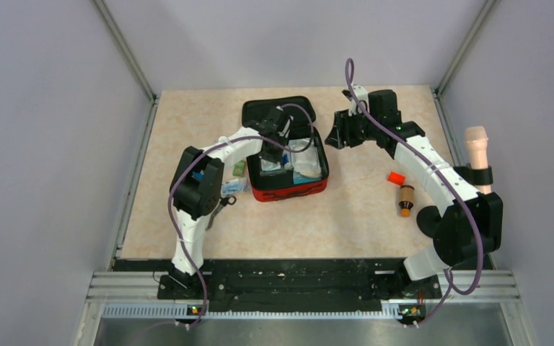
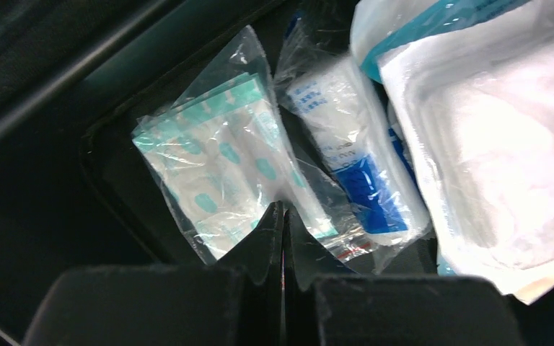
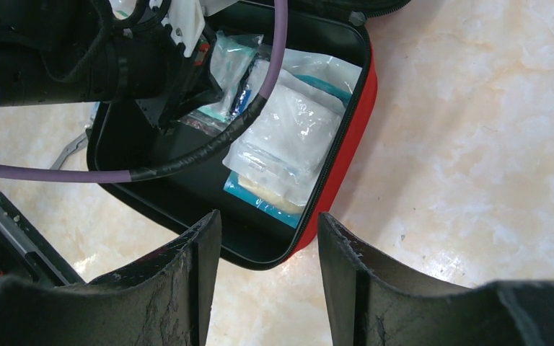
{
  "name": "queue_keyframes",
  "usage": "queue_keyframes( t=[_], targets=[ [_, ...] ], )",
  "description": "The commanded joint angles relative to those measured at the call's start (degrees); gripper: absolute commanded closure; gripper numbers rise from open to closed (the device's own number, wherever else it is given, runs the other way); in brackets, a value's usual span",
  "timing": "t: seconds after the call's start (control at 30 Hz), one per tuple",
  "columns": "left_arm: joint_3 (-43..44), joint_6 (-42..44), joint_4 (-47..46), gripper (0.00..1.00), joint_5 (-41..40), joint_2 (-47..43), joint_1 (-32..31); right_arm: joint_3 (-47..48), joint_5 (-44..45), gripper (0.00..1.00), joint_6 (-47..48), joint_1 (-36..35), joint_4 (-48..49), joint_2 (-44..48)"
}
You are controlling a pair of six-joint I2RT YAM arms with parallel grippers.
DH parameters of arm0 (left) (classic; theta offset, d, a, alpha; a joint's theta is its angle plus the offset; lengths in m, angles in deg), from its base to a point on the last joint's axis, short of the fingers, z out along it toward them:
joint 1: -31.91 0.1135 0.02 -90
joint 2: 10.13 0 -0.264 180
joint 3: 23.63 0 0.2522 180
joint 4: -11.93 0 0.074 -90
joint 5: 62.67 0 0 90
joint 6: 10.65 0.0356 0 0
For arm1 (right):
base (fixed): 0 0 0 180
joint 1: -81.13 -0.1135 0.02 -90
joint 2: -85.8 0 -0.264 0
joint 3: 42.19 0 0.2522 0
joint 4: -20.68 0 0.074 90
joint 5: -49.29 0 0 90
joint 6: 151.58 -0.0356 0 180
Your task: Organize the medicine kit
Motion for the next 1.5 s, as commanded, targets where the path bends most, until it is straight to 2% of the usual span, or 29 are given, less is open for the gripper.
queue_keyframes(
  t=[0.0, 0.1, 0.2, 0.27, 0.33, 0.5, 0.67, 0.73, 0.8, 0.9, 1.03, 1.13, 1.23, 1.47],
  targets=[
    [1.13, 0.48, 0.61, 1.00, -3.99, -2.64, 0.70, 0.76, 0.10, 0.49, -0.29, 0.29, 1.88, 0.86],
    [0.94, 1.13, 0.55, 1.00, -3.29, -5.69, 1.26, 1.06, 0.52, 0.49, -0.32, 0.30, 1.94, 0.60],
    [1.65, 3.15, -0.05, 1.00, 1.11, -10.27, 1.85, 1.12, 1.45, 0.49, -0.38, 0.29, 2.16, 0.37],
    [2.41, 5.77, -0.56, 0.88, 8.50, -13.28, 1.91, 1.13, 1.11, 0.49, -0.63, 0.32, 2.21, 0.10],
    [2.78, 8.46, 0.12, 0.74, 12.58, -16.45, 1.94, 1.08, 0.71, 0.49, -0.74, 0.31, 2.25, 0.06],
    [-5.89, 22.64, 0.69, 0.54, 26.83, -27.39, 4.14, 0.42, 0.63, 0.49, -1.04, 0.33, 2.88, 0.13],
    [-21.38, 44.03, 4.78, 0.47, 26.16, -36.97, 6.23, 0.02, 0.83, 0.49, -1.46, 0.29, 3.39, 0.09],
    [-24.45, 53.72, 10.79, 0.46, 31.57, -39.23, 8.69, -0.22, 2.05, 0.49, -1.65, 0.31, 3.65, 0.23],
    [-27.18, 57.73, 12.06, 0.46, 32.17, -40.09, 10.12, -0.53, 2.04, 0.49, -1.52, 0.29, 3.81, 0.34],
    [-29.48, 58.08, 11.14, 0.45, 31.60, -38.66, 12.08, -1.07, 1.06, 0.48, -1.26, 0.29, 3.93, 0.79],
    [-28.80, 58.81, 11.07, 0.45, 28.89, -32.57, 13.80, -2.11, 0.67, 0.48, -1.27, 0.29, 4.00, 1.63],
    [-27.49, 59.39, 10.78, 0.49, 28.77, -27.99, 16.08, -2.63, 1.01, 0.47, -1.26, 0.29, 3.81, 2.44],
    [-28.00, 59.38, 6.72, 0.55, 25.62, -24.81, 16.97, -2.54, 1.35, 0.47, -1.12, 0.32, 3.32, 2.77],
    [-32.50, 60.11, -2.35, 0.64, 20.26, -24.18, 17.34, -2.52, 1.86, 0.47, -0.74, 0.33, 3.24, 3.06]
  ],
)
